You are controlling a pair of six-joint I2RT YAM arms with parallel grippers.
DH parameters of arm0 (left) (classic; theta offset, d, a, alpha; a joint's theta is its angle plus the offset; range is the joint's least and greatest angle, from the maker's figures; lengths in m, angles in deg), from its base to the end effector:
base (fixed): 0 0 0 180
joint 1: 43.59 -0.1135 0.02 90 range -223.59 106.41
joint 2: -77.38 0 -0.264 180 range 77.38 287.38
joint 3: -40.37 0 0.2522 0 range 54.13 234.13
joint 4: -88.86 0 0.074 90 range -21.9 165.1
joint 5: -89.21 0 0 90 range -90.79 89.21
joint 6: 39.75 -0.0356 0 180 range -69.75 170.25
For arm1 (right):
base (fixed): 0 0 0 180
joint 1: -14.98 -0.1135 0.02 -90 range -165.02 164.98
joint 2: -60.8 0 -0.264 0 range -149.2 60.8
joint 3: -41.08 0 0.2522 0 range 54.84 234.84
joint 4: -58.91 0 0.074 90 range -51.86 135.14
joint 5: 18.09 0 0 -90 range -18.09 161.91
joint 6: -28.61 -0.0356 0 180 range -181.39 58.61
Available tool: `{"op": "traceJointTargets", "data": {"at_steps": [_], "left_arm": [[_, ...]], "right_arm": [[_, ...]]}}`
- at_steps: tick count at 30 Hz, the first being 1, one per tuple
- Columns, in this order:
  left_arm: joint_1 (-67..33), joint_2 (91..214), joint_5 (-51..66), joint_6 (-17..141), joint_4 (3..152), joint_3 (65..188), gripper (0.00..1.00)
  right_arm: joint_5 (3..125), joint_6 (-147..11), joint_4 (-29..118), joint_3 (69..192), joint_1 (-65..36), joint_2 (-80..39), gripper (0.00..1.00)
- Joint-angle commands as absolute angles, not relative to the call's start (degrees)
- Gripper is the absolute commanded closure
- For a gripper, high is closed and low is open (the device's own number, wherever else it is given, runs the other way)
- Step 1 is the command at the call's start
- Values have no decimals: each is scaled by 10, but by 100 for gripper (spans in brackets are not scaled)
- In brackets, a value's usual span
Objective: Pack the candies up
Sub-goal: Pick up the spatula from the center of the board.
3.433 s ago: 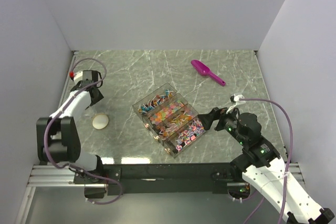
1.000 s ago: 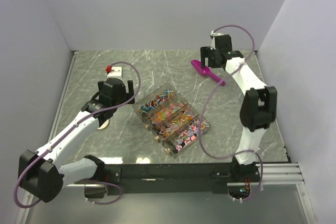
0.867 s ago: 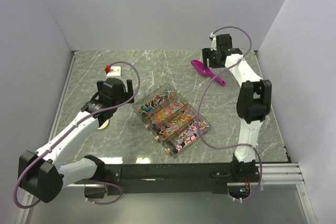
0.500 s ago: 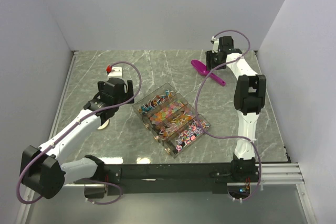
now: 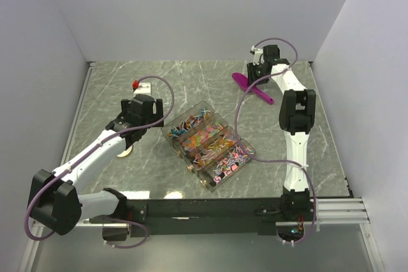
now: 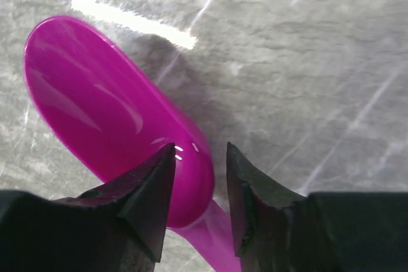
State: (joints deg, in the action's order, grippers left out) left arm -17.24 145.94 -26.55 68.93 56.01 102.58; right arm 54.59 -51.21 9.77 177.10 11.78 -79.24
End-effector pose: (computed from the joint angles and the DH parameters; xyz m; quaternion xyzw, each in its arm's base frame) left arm 0.2366 -0.0999 0.2643 -0.0365 0.8850 0.0259 0.4634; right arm 0.5372 0.0407 0.1790 -0.1565 0.9260 0.1236 0.3205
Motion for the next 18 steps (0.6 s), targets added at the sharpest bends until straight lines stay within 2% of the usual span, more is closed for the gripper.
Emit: {"op": "traceJointTargets", "data": {"at_steps": [1, 4, 5, 9, 11, 18], "left_arm": [[-173, 1459, -277, 682, 577, 1032, 1], [-173, 1458, -272, 681, 578, 1032, 0], [-173, 1458, -270, 682, 579, 1033, 1], [-173, 1452, -265, 682, 579, 1034, 0], [-173, 1450, -258, 682, 579, 1033, 1], [-172, 1432, -221, 696, 587, 1030, 0]], "right_arm": [[509, -509, 94, 1798, 118, -796, 57], [511, -520, 89, 1797, 116, -795, 65], [510, -522, 91, 1791, 116, -790, 72], [534, -567, 148, 1728, 113, -726, 87], [561, -608, 173, 1679, 108, -698, 100], [699, -778, 222, 1557, 85, -554, 100]]}}
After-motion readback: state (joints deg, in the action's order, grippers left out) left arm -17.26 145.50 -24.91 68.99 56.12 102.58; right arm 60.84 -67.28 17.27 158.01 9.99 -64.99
